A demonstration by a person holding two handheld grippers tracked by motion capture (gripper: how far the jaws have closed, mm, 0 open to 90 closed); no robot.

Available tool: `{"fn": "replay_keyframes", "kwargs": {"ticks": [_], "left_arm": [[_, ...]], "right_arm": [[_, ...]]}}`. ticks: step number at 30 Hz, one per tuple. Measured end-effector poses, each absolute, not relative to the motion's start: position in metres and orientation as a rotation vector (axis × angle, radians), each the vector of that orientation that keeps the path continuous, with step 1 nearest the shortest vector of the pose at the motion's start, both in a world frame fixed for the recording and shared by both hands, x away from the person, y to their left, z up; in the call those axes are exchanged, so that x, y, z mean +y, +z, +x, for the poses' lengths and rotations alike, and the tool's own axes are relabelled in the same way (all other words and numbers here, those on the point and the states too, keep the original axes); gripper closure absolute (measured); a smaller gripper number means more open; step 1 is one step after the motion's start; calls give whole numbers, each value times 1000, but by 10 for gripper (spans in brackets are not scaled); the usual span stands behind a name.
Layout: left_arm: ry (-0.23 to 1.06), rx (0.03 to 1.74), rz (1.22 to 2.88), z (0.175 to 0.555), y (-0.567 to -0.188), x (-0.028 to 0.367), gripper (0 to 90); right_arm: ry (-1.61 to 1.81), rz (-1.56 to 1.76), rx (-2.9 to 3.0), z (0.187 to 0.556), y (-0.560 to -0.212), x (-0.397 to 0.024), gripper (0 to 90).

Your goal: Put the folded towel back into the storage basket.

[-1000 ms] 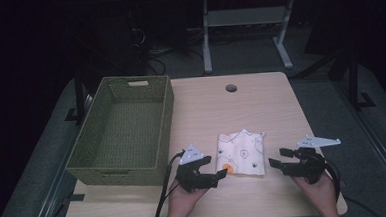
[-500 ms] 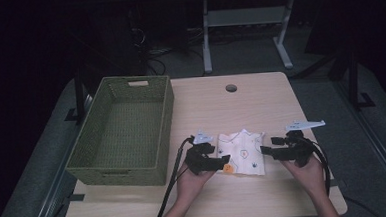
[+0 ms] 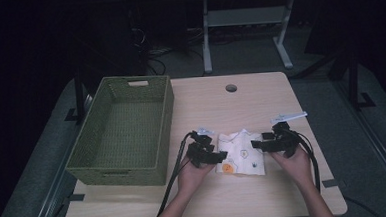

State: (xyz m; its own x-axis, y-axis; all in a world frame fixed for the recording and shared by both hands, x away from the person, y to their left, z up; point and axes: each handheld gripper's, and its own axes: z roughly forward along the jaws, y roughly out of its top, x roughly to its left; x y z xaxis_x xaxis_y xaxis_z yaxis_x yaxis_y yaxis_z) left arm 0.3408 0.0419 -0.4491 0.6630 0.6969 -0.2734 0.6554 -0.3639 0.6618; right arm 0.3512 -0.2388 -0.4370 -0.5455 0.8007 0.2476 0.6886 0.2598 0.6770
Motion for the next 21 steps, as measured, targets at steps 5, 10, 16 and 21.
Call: {"fn": "replay_keyframes", "kwargs": {"ticks": [5, 10, 16, 21], "left_arm": [[67, 1062, 2126, 345, -450, 42, 426], [49, 1095, 2137, 353, -451, 41, 441], [18, 1110, 2164, 359, -457, 37, 477], [23, 1093, 2183, 359, -458, 33, 527]], "right_arm": [[1128, 1436, 2381, 360, -440, -235, 365], [1088, 1473, 2387, 365, -448, -234, 370], [1055, 1470, 2394, 367, -451, -231, 392], [1010, 1488, 2403, 370, -457, -231, 419]]}}
